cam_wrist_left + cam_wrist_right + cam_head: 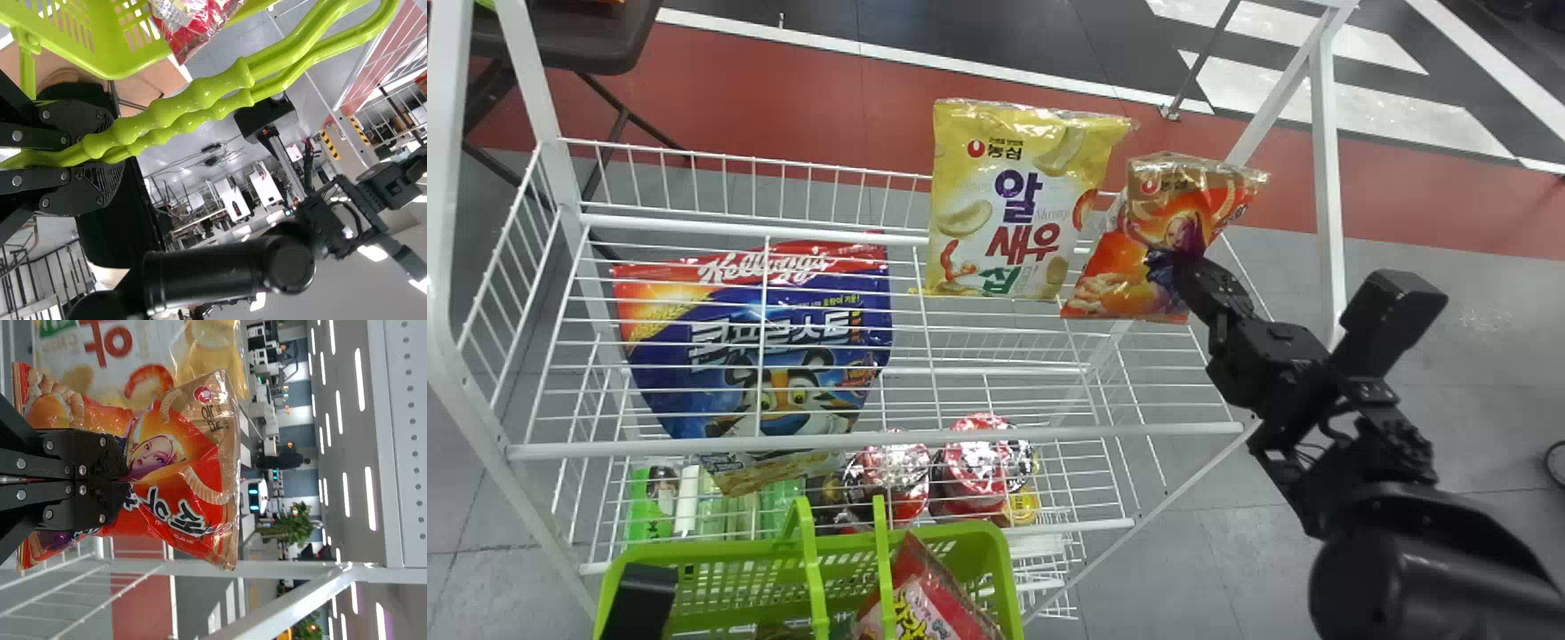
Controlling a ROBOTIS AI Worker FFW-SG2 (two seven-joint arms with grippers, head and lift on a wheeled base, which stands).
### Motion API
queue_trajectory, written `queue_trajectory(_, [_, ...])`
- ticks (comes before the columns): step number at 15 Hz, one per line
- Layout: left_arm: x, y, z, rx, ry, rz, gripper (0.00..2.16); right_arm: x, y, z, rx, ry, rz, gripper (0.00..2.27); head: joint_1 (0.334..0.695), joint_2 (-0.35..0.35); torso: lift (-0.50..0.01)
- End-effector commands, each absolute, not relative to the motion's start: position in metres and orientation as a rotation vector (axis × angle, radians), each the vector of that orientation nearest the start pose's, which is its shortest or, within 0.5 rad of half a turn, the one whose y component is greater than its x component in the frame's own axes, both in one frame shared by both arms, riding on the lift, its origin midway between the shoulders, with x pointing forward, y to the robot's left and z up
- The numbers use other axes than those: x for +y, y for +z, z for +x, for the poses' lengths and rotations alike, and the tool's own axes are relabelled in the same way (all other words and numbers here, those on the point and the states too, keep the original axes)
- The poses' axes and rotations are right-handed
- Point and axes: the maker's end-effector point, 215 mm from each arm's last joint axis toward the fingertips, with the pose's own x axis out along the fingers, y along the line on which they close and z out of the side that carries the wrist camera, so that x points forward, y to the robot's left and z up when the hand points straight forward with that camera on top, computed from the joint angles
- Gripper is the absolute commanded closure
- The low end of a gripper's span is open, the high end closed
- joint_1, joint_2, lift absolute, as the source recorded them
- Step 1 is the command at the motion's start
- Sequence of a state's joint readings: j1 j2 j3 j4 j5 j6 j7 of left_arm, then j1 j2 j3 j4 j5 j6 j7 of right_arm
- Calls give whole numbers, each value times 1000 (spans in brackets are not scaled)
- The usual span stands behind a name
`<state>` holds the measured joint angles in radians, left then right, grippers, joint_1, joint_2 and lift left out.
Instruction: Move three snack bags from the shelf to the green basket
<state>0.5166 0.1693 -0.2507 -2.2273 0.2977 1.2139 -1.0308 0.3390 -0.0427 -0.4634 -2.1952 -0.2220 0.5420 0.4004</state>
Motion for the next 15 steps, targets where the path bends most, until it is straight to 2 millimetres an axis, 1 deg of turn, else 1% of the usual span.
queue_trajectory(1, [-51,-409,144,1025,-1364,-661,1639,-356,-316,429,293,109,156,2243,695,-350,-47])
queue_trajectory(2, [-51,-409,143,1027,-1365,-665,1639,-341,-324,411,370,156,201,2246,695,-350,-47])
queue_trajectory(3, [-51,-408,144,1021,-1367,-662,1639,-331,-329,394,423,185,232,2246,695,-350,-47])
queue_trajectory(4, [-52,-408,144,1019,-1367,-662,1639,-320,-334,373,482,211,274,2246,695,-350,-47])
queue_trajectory(5, [-53,-407,144,1015,-1370,-663,1639,-309,-352,347,590,233,340,2246,695,-350,-47])
queue_trajectory(6, [-53,-407,144,1011,-1371,-664,1639,-296,-362,330,657,270,407,2246,695,-350,-47])
queue_trajectory(7, [-53,-407,143,1007,-1365,-671,1639,-285,-367,316,709,300,454,2246,695,-350,-47])
queue_trajectory(9, [-55,-406,145,989,-1361,-670,1639,-273,-372,290,763,328,483,2246,695,-350,-47])
queue_trajectory(10, [-56,-405,147,983,-1365,-666,1639,-263,-375,273,814,356,520,2246,695,-350,-47])
queue_trajectory(11, [-57,-405,147,984,-1366,-664,1639,-252,-373,258,851,394,576,2246,695,-350,-47])
queue_trajectory(15, [-56,-406,149,984,-1362,-660,1639,-241,-355,253,813,477,629,2246,695,-350,-47])
